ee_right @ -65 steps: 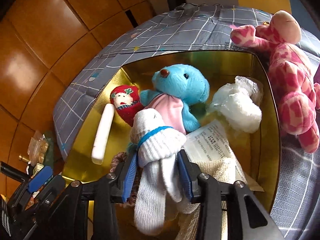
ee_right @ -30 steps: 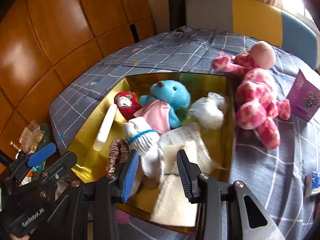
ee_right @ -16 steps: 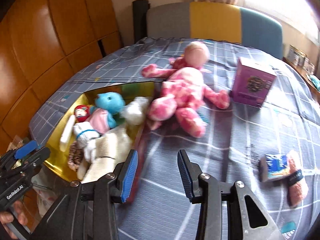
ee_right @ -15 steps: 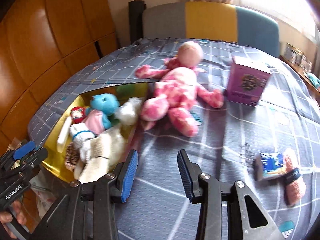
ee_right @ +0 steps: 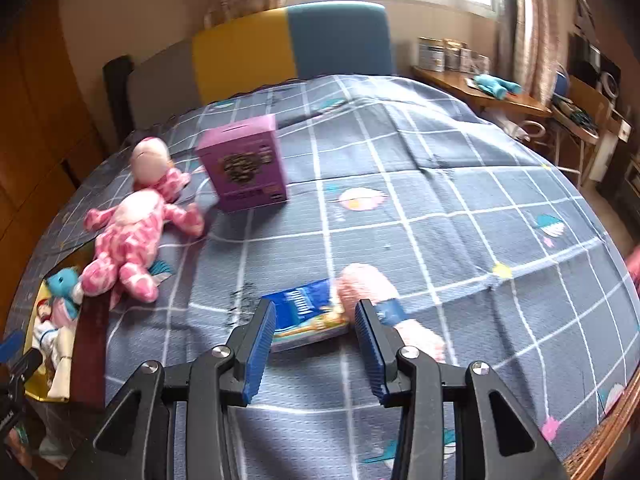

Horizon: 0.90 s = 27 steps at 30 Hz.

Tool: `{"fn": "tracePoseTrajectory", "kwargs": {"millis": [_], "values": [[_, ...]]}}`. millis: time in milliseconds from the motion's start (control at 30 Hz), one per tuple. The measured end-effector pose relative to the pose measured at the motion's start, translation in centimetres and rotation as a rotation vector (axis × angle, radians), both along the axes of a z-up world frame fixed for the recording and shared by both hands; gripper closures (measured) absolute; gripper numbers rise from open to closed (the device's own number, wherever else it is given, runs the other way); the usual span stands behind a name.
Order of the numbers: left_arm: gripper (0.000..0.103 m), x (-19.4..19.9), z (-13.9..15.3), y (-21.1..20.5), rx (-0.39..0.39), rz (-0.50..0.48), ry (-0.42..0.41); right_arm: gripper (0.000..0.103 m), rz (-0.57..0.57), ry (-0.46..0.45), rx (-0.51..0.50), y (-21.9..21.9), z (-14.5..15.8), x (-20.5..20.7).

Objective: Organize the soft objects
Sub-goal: 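Move both grippers back toward the tissue pack and pink dishcloth roll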

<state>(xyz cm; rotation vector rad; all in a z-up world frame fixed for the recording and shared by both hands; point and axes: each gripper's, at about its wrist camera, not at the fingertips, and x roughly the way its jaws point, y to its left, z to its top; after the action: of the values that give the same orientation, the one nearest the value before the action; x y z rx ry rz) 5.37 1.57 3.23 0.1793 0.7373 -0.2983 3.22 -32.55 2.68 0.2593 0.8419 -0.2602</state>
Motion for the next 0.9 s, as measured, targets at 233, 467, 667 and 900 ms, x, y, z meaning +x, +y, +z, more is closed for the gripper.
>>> {"fn": "tracePoseTrajectory", "kwargs": {"millis": [233, 467, 667, 900], "values": [[0.039, 1.4, -0.7, -6.5, 0.02, -0.147, 0.044, 0.061, -0.159, 0.012, 0.118, -7.0, -1.0, -1.4], [0.026, 2.9, -2.5, -14.7, 0.065, -0.387, 0.103, 0.061, -0.198, -0.007, 0.222, -9.3, -3.0, -1.9], [0.021, 4.8, -5.0, -22.0, 0.115, -0.544, 0.151, 0.061, -0.179, -0.083, 0.338, -10.1, -3.1, -2.5], [0.015, 6.1, -7.5, -27.8, 0.212, -0.686, 0.158, 0.061, -0.198, -0.117, 0.418, -11.0, -3.5, -2.7]]}}
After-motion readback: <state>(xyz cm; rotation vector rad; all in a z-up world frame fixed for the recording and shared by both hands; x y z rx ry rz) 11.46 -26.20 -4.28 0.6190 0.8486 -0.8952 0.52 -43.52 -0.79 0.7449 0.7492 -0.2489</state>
